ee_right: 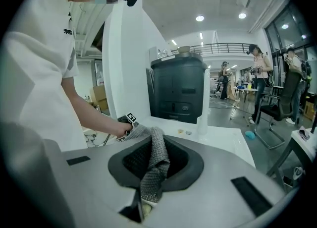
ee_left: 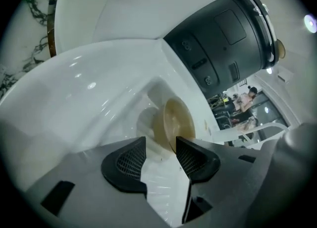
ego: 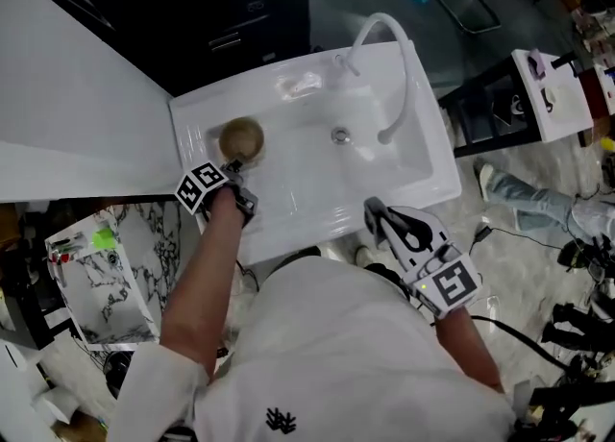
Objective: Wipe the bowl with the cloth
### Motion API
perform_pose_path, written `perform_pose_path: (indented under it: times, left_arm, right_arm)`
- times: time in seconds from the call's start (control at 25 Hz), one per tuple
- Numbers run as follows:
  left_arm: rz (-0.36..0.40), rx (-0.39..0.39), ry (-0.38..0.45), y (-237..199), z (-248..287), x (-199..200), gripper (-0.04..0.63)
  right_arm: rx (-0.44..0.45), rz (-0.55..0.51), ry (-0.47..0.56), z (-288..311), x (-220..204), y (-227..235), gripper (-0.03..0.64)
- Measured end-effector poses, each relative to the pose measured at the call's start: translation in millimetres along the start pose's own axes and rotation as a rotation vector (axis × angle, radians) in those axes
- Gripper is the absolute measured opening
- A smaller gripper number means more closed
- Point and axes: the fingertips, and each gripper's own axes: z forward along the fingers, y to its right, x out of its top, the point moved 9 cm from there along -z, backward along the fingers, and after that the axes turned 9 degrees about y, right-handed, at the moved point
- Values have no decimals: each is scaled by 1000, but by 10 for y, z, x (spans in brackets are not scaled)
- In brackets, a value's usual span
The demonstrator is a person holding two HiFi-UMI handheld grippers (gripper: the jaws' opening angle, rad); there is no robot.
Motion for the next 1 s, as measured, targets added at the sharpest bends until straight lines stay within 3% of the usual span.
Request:
perform_pose_path:
  times: [0.12, 0.24, 0.32, 0.68, 1.0]
  left_arm:
    - [-17, 14, -5, -30, 80, 7, 163]
    - [-16, 34, -4, -36, 139, 24, 61]
    - [-16, 32, -4, -35, 166, 34, 33]
    - [87, 46, 25, 103, 78, 58, 20]
    - [160, 24, 49, 399, -270, -267, 18]
  right_arm:
    - [-9, 9, -9, 7, -27, 12, 37]
    - [-14, 10, -14, -5, -31, 19, 37]
    - [-17, 11, -21, -19, -35, 24, 37]
    - [17, -3, -23, -48, -11, 157, 37]
    - [70, -15, 16, -272, -59, 291, 37]
